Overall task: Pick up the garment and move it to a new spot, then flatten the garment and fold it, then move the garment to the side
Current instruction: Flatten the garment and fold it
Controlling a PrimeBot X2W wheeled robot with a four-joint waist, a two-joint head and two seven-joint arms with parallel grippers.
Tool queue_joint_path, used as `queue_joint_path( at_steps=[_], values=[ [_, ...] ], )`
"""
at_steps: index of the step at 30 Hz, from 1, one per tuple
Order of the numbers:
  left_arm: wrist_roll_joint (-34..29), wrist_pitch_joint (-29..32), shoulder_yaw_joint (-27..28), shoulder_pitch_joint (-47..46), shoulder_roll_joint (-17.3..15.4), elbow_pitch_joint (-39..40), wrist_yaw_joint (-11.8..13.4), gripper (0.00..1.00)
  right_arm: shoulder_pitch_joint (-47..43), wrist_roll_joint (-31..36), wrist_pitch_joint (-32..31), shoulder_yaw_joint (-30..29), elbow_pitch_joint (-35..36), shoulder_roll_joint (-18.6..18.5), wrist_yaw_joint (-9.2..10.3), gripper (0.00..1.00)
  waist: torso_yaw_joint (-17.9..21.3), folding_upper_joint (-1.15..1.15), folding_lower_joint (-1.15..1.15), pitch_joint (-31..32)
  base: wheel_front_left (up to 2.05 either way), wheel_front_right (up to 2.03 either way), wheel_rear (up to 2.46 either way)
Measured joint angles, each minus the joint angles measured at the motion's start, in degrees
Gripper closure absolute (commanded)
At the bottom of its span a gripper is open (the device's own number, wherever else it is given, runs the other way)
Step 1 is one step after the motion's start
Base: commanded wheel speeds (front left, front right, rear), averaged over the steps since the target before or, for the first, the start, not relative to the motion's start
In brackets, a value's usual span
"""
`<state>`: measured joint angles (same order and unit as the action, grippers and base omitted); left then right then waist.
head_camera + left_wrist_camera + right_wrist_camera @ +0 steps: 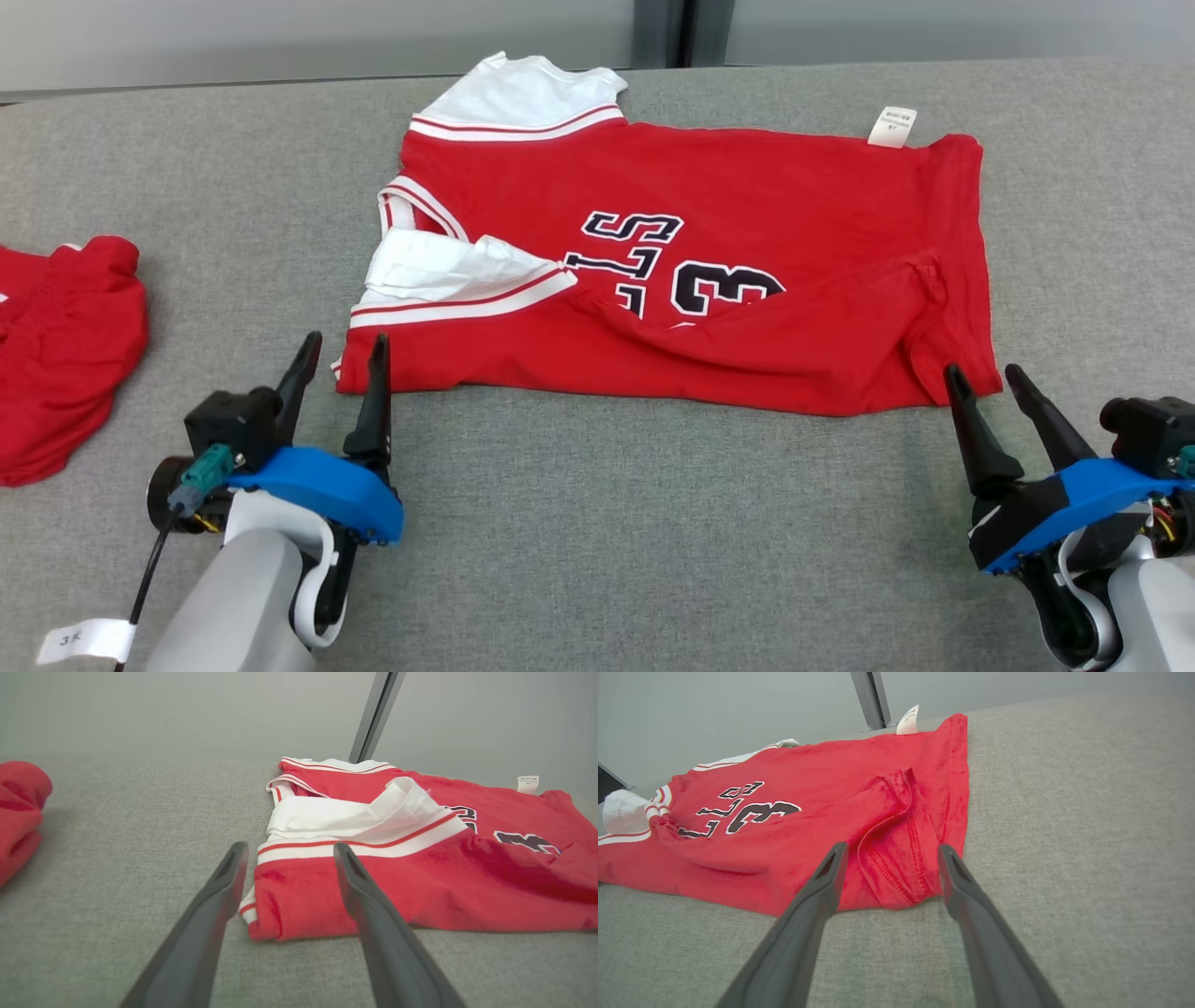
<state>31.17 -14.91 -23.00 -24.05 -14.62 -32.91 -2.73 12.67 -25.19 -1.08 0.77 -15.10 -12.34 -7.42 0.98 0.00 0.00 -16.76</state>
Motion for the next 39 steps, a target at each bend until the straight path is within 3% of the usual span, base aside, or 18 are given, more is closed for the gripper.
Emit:
queue_joint_path(
  at_steps=[22, 23, 24, 25, 26, 39],
  values=[
    [-0.23, 1.42, -2.81, -5.59, 1.34, -11.71, -1.66, 0.00, 8.57, 11.24, 3.76, 4.00, -14.33, -0.43, -0.01, 0.00, -0.15, 0.00, 0.00, -2.37, 0.00, 0.00, 0.00],
    [-0.13, 1.43, -2.99, -6.10, 1.52, -12.47, -1.85, 0.00, 8.91, 11.60, 4.04, 4.09, -14.99, -0.33, -0.01, 0.37, -0.08, 0.00, 0.00, -2.46, 0.00, 0.00, 0.00],
    [-0.05, 1.44, -3.11, -6.53, 1.71, -13.23, -1.94, 0.22, 9.34, 12.09, 4.30, 4.16, -15.60, -0.33, -0.04, 0.63, -0.01, 0.00, 0.00, -2.53, 0.00, 0.00, 0.00],
    [0.05, 1.52, -3.21, -6.88, 1.86, -13.92, -2.21, 0.76, 9.72, 12.35, 4.90, 4.09, -16.08, -0.32, -0.07, 1.00, 0.05, 0.00, 0.00, -2.57, 0.00, 0.00, 0.00],
    [0.07, 1.63, -3.35, -7.17, 1.92, -14.59, -2.36, 1.00, 10.07, 12.38, 5.48, 3.98, -16.79, -0.29, -0.07, 1.00, 0.11, 0.00, 0.00, -2.55, 0.00, 0.00, 0.00],
    [1.85, 0.10, -2.49, -3.89, 2.87, -15.35, -3.56, 1.00, 5.99, 6.81, 11.72, 2.74, -18.64, 0.85, -0.07, 1.00, -0.34, 0.00, 0.00, 2.65, 0.00, 0.00, 0.00]
  ],
)
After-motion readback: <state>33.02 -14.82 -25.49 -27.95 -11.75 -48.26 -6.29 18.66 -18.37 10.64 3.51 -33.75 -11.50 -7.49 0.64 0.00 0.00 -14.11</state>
